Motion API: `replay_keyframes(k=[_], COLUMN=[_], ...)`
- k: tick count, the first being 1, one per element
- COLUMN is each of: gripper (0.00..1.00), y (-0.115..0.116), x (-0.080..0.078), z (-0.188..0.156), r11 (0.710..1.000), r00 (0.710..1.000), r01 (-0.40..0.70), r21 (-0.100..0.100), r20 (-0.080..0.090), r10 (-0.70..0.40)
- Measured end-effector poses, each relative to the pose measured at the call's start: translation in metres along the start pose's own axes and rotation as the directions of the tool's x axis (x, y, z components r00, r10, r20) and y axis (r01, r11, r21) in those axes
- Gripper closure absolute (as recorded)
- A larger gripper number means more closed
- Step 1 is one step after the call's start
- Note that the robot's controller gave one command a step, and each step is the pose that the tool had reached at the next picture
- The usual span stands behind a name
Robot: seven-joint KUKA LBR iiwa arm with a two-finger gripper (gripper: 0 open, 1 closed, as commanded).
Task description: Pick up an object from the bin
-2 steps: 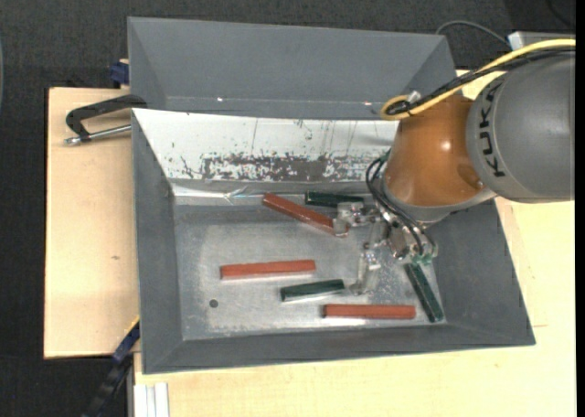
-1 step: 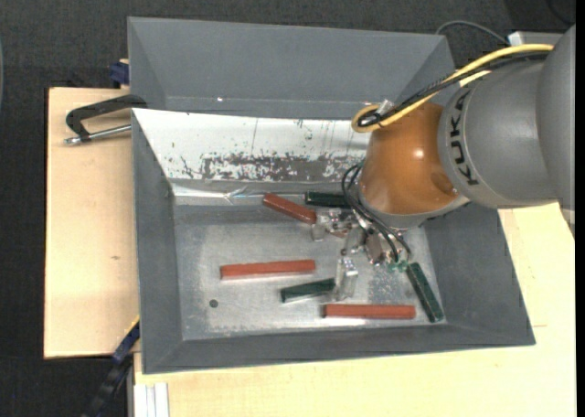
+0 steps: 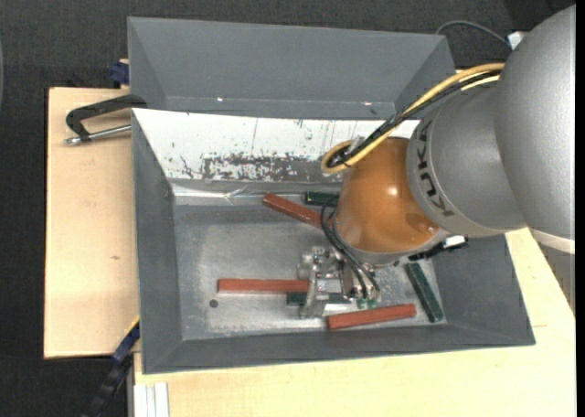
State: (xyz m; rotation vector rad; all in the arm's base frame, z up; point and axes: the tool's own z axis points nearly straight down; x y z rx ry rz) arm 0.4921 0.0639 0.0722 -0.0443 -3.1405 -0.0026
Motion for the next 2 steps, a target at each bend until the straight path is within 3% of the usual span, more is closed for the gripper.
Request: replay_keyframes(k=[1, 2], gripper=[1.00, 1.00], y=[0.000, 0.018], x=[0.000, -0.052], z=[0.000, -0.142], r11=[1.000, 1.000], r00=[1.000, 1.000], r01=[0.000, 0.027], r21=[0.000, 0.000], r20=[0.000, 0.006], r10=[0.000, -0.027])
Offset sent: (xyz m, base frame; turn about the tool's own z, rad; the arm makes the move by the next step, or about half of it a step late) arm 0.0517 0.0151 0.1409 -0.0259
